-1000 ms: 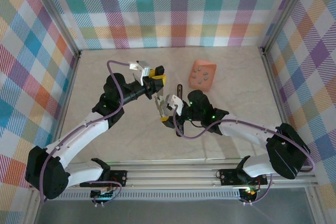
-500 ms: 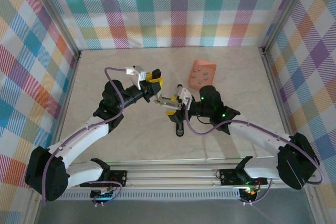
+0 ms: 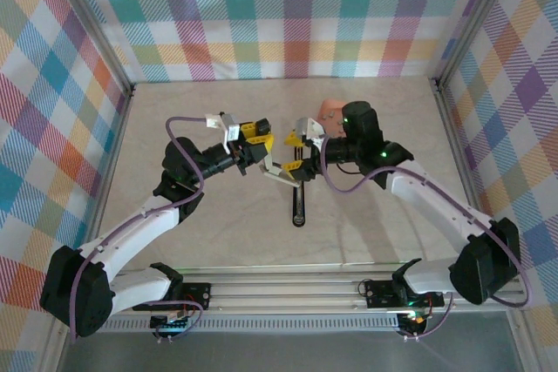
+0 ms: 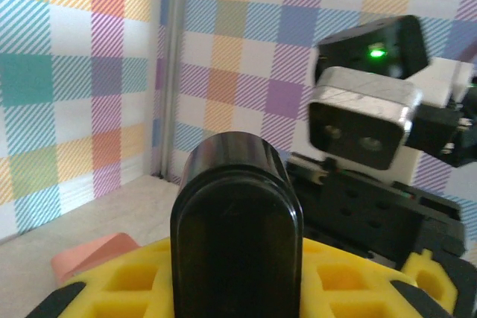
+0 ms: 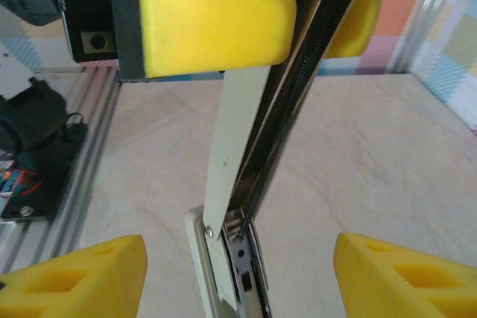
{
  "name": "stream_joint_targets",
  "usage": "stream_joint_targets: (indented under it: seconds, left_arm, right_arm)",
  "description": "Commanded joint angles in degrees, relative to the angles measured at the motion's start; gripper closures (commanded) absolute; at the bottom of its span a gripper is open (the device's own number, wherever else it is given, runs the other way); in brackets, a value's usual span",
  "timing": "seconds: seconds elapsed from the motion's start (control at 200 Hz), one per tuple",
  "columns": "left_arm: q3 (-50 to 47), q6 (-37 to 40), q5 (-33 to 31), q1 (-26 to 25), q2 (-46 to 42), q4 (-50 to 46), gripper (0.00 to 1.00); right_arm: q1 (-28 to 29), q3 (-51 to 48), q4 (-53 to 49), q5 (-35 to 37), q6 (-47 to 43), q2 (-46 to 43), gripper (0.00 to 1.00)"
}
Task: Load the staples into the stapler
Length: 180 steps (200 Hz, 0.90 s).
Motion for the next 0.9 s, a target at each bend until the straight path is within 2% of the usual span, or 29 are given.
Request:
stream_joint_targets:
  seconds: [0.0, 0.44, 0.685, 0.895]
  left_arm:
    - [1.26, -1.22, 3.70, 0.50, -1.45, 8.45, 1.00]
    - [2.38, -1.29, 5.66, 0.50, -1.97, 8.52, 1.00]
    - [3.26, -1.26, 5.95, 0.51, -1.76, 8.57, 1.00]
    - [3.59, -1.43, 6.04, 0.50, -1.67, 8.85, 1.00]
  right_arm:
    - [0.14, 3.10, -4.88, -10.74, -4.82, 3.52, 0.35]
    - [0.23, 7.91, -6.60, -20.29, -4.29, 11.76, 0.45]
    - [0.31, 10.15, -8.84, -25.95, -4.47, 14.90, 0.47]
    - [0.75, 11.11, -9.74, -26.70, -4.65, 16.85, 0.54]
